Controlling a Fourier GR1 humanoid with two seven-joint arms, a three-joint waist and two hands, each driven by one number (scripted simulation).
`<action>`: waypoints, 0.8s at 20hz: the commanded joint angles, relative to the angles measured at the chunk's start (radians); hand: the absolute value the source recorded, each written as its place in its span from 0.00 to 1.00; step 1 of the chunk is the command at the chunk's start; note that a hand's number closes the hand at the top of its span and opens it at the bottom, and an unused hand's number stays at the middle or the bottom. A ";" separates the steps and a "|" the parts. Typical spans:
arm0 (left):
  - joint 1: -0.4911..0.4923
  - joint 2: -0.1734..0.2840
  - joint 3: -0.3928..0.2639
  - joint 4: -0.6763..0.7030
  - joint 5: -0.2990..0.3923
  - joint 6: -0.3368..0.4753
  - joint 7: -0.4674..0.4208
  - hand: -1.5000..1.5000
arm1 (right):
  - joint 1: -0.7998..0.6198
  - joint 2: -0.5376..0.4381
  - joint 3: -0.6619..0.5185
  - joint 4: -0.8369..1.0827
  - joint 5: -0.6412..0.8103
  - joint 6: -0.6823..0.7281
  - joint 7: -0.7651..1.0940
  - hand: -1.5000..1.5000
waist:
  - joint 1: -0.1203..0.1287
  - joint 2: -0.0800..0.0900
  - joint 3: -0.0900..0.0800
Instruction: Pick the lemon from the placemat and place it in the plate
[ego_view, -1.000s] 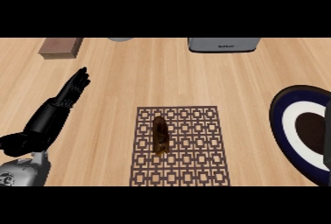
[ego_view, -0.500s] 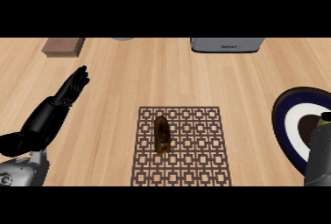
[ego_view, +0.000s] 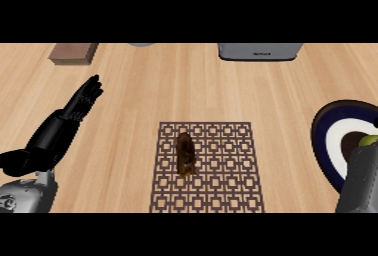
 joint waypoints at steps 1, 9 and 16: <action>-0.007 -0.027 -0.020 0.013 -0.028 0.022 -0.017 0.50 | -0.058 0.021 0.046 -0.063 -0.091 -0.209 0.083 0.00 | 0.005 -0.001 0.001; -0.020 0.002 0.004 0.020 -0.006 -0.011 0.011 0.50 | 0.140 0.022 0.285 -0.238 -0.250 -0.444 0.141 0.00 | 0.005 -0.006 0.001; 0.023 -0.012 -0.003 0.022 -0.018 -0.016 -0.038 0.50 | 0.404 0.023 0.483 -0.451 -0.216 -0.482 0.261 0.00 | -0.004 -0.006 -0.001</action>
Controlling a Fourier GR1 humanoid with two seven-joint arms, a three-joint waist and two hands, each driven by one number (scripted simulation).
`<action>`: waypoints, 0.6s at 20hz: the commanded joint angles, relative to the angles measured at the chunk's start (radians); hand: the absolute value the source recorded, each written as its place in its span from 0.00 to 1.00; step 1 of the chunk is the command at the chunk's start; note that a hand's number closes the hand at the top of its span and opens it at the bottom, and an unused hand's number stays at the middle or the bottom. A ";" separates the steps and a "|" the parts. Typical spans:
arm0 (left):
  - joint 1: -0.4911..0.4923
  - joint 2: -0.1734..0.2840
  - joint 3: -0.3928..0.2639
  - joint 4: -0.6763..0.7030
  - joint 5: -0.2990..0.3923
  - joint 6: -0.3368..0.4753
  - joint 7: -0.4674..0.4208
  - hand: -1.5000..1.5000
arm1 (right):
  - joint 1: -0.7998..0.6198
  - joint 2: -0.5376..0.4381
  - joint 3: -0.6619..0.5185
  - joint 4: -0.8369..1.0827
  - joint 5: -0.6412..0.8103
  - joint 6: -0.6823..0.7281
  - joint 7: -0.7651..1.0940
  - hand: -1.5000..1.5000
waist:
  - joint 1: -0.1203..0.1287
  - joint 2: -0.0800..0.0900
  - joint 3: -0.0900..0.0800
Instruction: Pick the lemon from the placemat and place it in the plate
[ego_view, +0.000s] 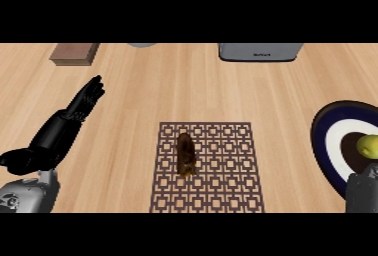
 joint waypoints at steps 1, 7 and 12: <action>-0.002 -0.003 0.002 -0.019 0.004 -0.001 0.016 0.50 | 0.132 0.000 0.150 -0.135 0.008 -0.084 0.177 0.00 | -0.005 -0.003 0.000; -0.007 -0.015 -0.008 -0.016 -0.021 0.014 0.015 0.50 | 0.305 0.000 0.283 -0.259 0.061 -0.071 0.251 0.00 | -0.017 0.000 0.000; 0.024 0.002 0.011 -0.015 -0.011 -0.007 -0.009 0.50 | 0.396 0.000 0.365 -0.280 0.104 -0.105 0.319 0.00 | -0.014 0.004 0.000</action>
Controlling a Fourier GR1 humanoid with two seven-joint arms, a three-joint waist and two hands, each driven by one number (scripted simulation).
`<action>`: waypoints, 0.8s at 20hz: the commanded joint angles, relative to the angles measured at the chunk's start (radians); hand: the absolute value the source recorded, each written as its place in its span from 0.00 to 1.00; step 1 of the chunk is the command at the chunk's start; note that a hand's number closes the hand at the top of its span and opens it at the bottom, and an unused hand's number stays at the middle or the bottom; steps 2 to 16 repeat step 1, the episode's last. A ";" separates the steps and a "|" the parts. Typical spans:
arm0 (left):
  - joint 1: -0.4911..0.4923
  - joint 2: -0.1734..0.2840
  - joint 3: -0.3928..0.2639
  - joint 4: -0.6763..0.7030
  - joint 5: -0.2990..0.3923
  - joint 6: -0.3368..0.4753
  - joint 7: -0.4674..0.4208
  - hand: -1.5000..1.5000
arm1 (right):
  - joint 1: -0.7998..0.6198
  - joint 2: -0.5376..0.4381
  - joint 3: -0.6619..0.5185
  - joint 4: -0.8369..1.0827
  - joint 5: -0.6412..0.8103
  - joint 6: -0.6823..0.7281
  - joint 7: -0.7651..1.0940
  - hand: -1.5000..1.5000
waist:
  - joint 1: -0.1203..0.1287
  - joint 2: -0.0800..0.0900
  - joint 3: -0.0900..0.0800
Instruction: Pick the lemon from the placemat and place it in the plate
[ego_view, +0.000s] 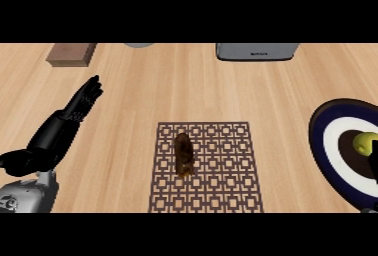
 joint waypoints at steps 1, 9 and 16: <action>0.041 -0.016 -0.019 -0.050 -0.005 0.007 0.012 0.50 | 0.093 0.000 0.097 -0.064 0.041 -0.084 0.212 0.00 | 0.001 -0.002 0.001; 0.041 -0.016 -0.019 -0.050 -0.005 0.007 0.012 0.50 | 0.093 0.000 0.097 -0.064 0.041 -0.084 0.212 0.00 | 0.001 -0.002 0.001; 0.041 -0.016 -0.019 -0.050 -0.005 0.007 0.012 0.50 | 0.093 0.000 0.097 -0.064 0.041 -0.084 0.212 0.00 | 0.001 -0.002 0.001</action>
